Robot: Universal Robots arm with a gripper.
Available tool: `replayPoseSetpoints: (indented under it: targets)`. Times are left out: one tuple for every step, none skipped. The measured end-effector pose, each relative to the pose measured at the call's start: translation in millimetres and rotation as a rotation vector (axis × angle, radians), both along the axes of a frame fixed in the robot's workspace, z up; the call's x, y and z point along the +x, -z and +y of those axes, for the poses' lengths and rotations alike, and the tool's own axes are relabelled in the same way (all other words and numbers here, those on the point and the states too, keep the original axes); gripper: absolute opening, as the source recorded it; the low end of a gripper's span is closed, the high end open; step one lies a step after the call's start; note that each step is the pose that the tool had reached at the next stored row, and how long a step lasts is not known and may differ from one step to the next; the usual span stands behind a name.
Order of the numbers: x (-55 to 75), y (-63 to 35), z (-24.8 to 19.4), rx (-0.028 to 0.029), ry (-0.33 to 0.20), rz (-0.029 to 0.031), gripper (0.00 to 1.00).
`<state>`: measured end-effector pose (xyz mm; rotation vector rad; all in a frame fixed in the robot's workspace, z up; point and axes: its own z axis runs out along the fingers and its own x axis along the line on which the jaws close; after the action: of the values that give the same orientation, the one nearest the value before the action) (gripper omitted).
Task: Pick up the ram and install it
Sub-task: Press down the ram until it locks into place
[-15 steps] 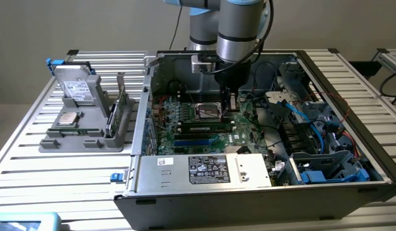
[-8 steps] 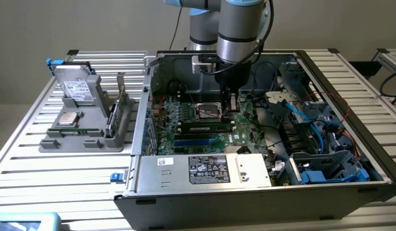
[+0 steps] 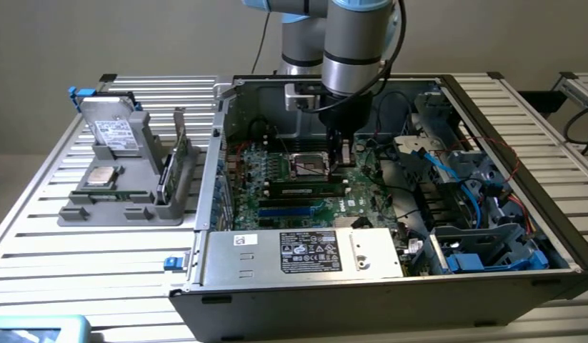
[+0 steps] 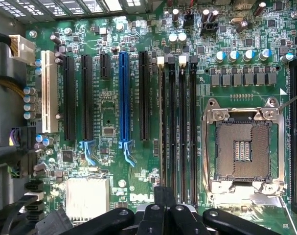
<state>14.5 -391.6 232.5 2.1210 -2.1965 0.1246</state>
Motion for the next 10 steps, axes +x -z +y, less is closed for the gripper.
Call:
replayPoseSetpoints:
  targets:
    - [0.0, 0.2, 0.0, 0.0013, 0.000, 0.0000, 0.11]
    - [0.0, 0.4, 0.0, 0.0028, 0.000, 0.0000, 0.11]
    - [0.0, 0.7, 0.0, 0.0041, 0.000, 0.0000, 0.11]
    - [0.0, 0.7, 0.0, 0.0046, 0.000, 0.0001, 0.11]
    - [0.0, 0.8, -0.2, 0.0052, 0.000, 0.0001, 0.11]
    - [0.0, 0.9, -0.5, 0.0055, 0.000, 0.0000, 0.11]
    - [0.0, 0.9, -0.8, 0.0055, 0.000, 0.0000, 0.11]
    - [0.1, 0.9, -1.3, 0.0056, 0.000, 0.0000, 0.11]
    - [0.0, 0.9, -1.6, 0.0055, 0.000, 0.0001, 0.11]
    - [0.0, 0.9, -1.9, 0.0055, 0.000, 0.0000, 0.11]
